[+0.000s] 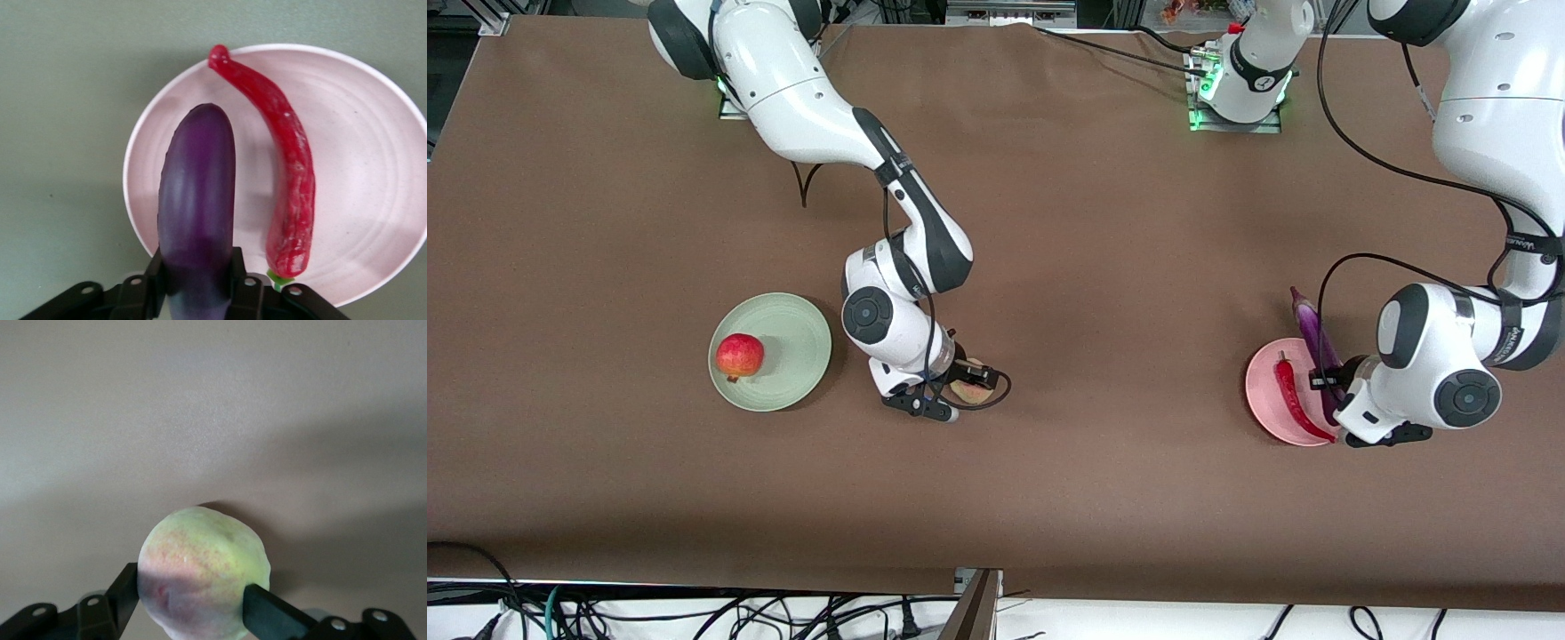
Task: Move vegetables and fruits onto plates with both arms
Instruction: 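Lower the eggplant onto the pink plate while the right gripper lifts the peach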
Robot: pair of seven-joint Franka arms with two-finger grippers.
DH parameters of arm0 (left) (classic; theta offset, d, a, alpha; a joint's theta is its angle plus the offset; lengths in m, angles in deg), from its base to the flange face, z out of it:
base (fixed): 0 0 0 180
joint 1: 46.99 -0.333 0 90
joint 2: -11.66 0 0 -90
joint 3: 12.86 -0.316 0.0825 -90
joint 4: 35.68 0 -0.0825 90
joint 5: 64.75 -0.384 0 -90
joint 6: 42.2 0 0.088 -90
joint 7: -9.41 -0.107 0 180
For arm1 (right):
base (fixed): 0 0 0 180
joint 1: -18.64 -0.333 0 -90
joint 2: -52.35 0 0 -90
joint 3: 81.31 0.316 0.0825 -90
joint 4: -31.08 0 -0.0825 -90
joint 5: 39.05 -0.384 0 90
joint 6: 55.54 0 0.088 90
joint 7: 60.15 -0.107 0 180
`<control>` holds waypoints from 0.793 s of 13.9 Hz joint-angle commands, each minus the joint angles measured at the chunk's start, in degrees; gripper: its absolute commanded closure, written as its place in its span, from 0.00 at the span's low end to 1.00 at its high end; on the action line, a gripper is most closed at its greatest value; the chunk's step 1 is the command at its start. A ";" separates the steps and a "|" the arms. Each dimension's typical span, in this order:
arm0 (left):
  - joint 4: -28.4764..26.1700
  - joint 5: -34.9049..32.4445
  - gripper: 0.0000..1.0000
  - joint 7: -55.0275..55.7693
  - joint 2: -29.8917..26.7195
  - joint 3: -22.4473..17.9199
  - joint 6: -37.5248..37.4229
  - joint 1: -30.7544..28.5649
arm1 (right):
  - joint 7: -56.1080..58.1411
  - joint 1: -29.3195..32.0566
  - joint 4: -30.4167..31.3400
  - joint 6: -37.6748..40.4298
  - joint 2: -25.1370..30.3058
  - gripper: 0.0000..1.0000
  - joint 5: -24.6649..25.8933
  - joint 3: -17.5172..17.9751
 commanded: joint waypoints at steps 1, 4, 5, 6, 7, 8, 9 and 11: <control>-0.90 -1.31 0.00 -1.10 -1.42 0.00 -0.08 0.07 | 2.33 2.06 0.01 5.20 1.09 0.83 1.86 -0.54; -0.11 -1.30 0.00 -1.11 -1.95 0.18 -0.97 0.24 | 11.00 6.27 -1.04 16.62 4.51 0.83 4.23 -1.42; -0.02 -1.31 0.00 -1.11 -2.73 0.26 -0.97 0.24 | 14.95 8.38 -1.05 19.88 6.09 0.83 4.32 -1.42; -0.02 -1.31 0.00 -1.11 -3.96 0.35 -1.05 0.33 | 18.99 10.57 -1.05 23.22 7.24 0.83 4.41 -1.42; -0.11 -1.22 0.00 -1.11 -5.71 0.88 -1.14 0.33 | 23.21 12.68 -1.05 26.47 8.29 0.83 4.41 -1.51; -0.11 -1.13 0.00 -1.11 -7.30 1.84 -1.49 0.25 | 27.51 14.44 -1.05 29.20 9.09 0.83 4.41 -2.12; -0.02 -1.04 0.00 -1.02 -8.79 2.98 -2.02 0.24 | 32.08 15.59 -0.96 31.40 9.79 0.83 4.50 -2.99; 0.07 -0.95 0.00 -0.75 -13.00 5.97 -3.68 0.24 | 39.13 16.57 -0.17 34.92 10.50 0.83 4.50 -6.41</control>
